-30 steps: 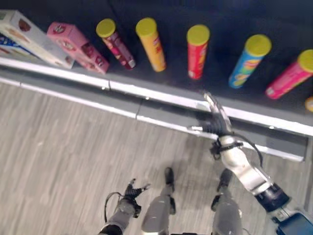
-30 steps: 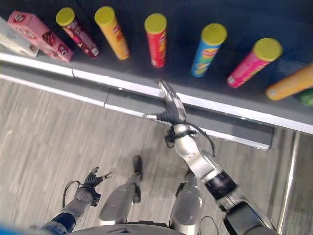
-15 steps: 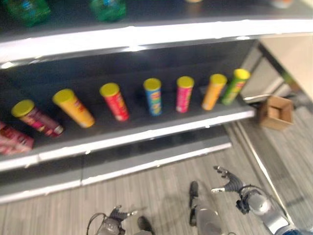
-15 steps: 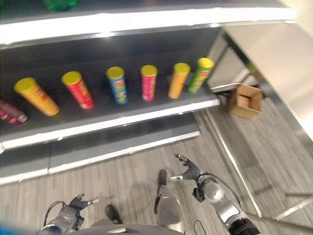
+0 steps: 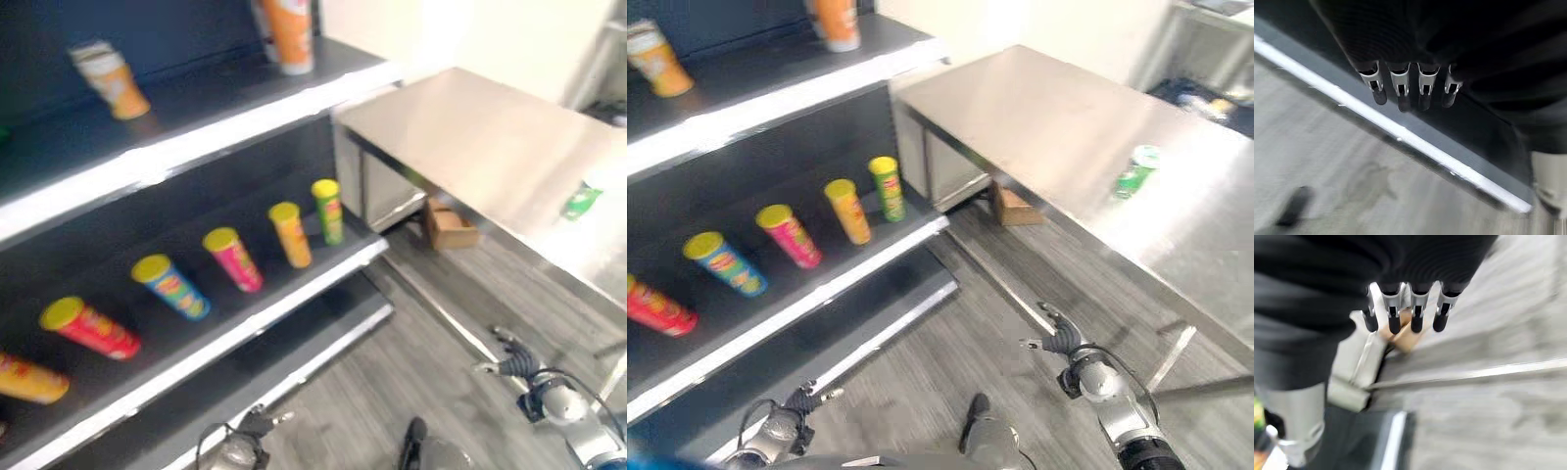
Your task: Put the goods on the table back onto the shelves and tidy them up.
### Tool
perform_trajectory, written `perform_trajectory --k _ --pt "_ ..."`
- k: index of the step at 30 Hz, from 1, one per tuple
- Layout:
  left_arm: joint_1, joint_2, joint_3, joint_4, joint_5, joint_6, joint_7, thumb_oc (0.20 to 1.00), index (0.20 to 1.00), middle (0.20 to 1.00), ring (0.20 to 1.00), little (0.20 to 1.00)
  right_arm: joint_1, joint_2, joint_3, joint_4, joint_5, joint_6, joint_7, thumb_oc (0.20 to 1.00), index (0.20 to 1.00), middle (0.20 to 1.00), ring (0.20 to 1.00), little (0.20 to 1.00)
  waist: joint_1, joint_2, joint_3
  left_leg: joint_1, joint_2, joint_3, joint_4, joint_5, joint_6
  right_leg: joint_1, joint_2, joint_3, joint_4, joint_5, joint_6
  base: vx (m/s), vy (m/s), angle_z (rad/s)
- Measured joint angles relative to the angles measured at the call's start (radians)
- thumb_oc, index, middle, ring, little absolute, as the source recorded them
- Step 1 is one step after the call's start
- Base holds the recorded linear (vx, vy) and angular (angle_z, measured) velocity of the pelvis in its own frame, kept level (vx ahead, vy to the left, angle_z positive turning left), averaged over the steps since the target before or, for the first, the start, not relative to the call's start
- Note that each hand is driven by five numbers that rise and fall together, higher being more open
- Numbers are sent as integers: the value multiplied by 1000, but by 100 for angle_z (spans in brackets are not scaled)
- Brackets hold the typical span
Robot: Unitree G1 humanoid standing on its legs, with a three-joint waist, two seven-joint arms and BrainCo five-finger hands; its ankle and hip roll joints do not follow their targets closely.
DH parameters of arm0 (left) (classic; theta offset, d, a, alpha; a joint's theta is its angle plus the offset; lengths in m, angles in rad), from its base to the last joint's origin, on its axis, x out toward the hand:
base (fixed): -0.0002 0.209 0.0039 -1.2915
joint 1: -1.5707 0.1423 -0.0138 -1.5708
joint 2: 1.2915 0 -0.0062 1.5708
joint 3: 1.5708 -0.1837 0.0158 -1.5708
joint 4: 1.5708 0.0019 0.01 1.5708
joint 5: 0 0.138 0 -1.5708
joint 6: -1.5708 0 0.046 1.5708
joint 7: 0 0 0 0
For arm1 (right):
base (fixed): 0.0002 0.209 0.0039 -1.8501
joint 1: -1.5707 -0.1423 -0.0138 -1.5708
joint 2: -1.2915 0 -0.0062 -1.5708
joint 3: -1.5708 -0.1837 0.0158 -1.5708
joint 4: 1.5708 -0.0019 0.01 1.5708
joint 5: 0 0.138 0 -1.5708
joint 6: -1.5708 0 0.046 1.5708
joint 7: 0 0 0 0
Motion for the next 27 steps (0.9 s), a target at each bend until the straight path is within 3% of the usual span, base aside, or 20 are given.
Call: perform_trajectory --k 1,2,3,4,5,6,8,9,10,12,13,17,19,20,22,26,27 --pt "15 -8 -3 17 -3 6 1 1000 1000 1000 1000 1000 43 2 -30 -9 -10 -3 -7 1000 1000 1000 1000 1000 -15 -6 -4 -6 38 -9 53 57 5 48 27 8 -57 -1 -4 13 -233 -28" --pt "28 -31 -4 12 -15 7 2 1000 1000 1000 1000 1000 57 -4 -59 -6 -9 -1 -35 1000 1000 1000 1000 1000 -32 -1 -3 -38 84 -41 166 114 17 89 71 30 -126 21 -41 -6 -414 -55" --pt "48 -56 0 11 -20 5 2 1000 1000 1000 1000 1000 51 -24 -66 -9 -10 -2 -49 1000 1000 1000 1000 1000 -29 12 -3 -77 111 -95 250 155 -16 118 94 56 -192 42 -42 -27 -289 -95" --pt "48 -79 2 -5 -26 5 4 1000 1000 1000 1000 1000 34 -40 -76 -16 -8 0 -66 1000 1000 1000 1000 1000 -43 -3 16 -140 62 -183 299 97 -55 142 108 115 -273 94 -75 -1 -318 -110" --pt "56 -105 3 -13 -31 0 7 1000 1000 1000 1000 1000 27 -81 -69 -48 -8 -1 -65 1000 1000 1000 1000 1000 -33 8 20 -220 -71 -350 275 25 -72 175 117 175 -377 149 -95 87 -177 -169" --pt "43 -124 9 -5 -37 -4 6 1000 1000 1000 1000 1000 -19 -76 -70 -70 -7 -2 -67 1000 1000 1000 1000 1000 -28 15 45 -307 -224 -439 203 -82 -36 239 129 233 -480 201 -62 140 -95 -155" --pt "46 -120 7 15 -37 -10 6 1000 1000 1000 1000 1000 -9 -74 -36 -103 -6 -6 -64 1000 1000 1000 1000 1000 -39 25 52 -322 -280 -392 8 -78 -5 287 147 246 -491 186 -59 120 -53 -95" --pt "46 -117 8 16 -37 -11 5 1000 1000 1000 1000 1000 0 -76 -31 -118 -5 -5 -64 1000 1000 1000 1000 1000 -45 27 53 -354 -283 -360 -22 -57 16 298 158 253 -491 173 -62 82 -16 -40" --pt "39 -116 8 23 -36 -23 4 1000 1000 1000 1000 1000 20 -79 -39 -171 3 -4 -62 1000 1000 1000 1000 1000 -44 26 54 -391 -312 -368 -118 -25 17 291 161 275 -491 165 -63 139 -13 -48" --pt "32 -116 9 28 -36 -30 3 1000 1000 1000 1000 1000 13 -80 -36 -223 6 -14 -48 1000 1000 1000 1000 1000 -13 24 71 -423 -335 -368 -239 40 30 294 172 327 -485 164 -53 128 6 -64" --pt "39 -115 10 28 -36 -30 3 1000 1000 1000 1000 1000 19 -83 -35 -257 17 -17 -34 1000 1000 1000 1000 1000 -9 29 82 -431 -330 -366 -241 60 35 305 180 328 -485 169 -59 127 60 -51" --pt "61 -114 21 36 -34 -29 -2 1000 1000 1000 1000 1000 28 -121 -28 -350 34 -25 16 1000 1000 1000 1000 1000 -23 22 102 -309 -338 -333 -273 75 61 350 178 373 -485 141 -17 168 143 -44" --pt "23 -107 27 65 -26 -30 -12 1000 1000 1000 1000 1000 47 -199 -33 -411 66 -28 52 1000 1000 1000 1000 1000 -56 32 98 -227 -350 -287 -313 64 79 354 160 370 -484 124 12 93 129 2" --pt "13 -98 26 60 -25 -31 -16 1000 1000 1000 1000 1000 43 -217 -33 -416 83 -31 67 1000 1000 1000 1000 1000 -57 17 108 -221 -363 -280 -313 58 127 356 147 370 -482 124 28 54 104 -3" --pt "-14 -69 16 51 -17 -31 -29 1000 1000 1000 1000 1000 24 -244 -19 -424 138 -47 124 1000 1000 1000 1000 1000 -48 -19 113 -210 -402 -252 -308 30 165 348 102 376 -472 110 67 90 143 -24" --pt "-42 -22 -23 48 -13 -32 -46 1000 1000 1000 1000 1000 -100 -447 139 -580 251 -56 243 1000 1000 1000 1000 1000 -44 -15 117 -206 -443 -226 -307 3 182 339 54 367 -459 105 99 58 106 -17" --pt "-48 -14 -24 38 -12 -34 -46 1000 1000 1000 1000 1000 -118 -445 140 -608 269 -76 260 1000 1000 1000 1000 1000 -41 -18 115 -204 -448 -228 -307 1 183 339 49 358 -454 103 105 50 127 10"
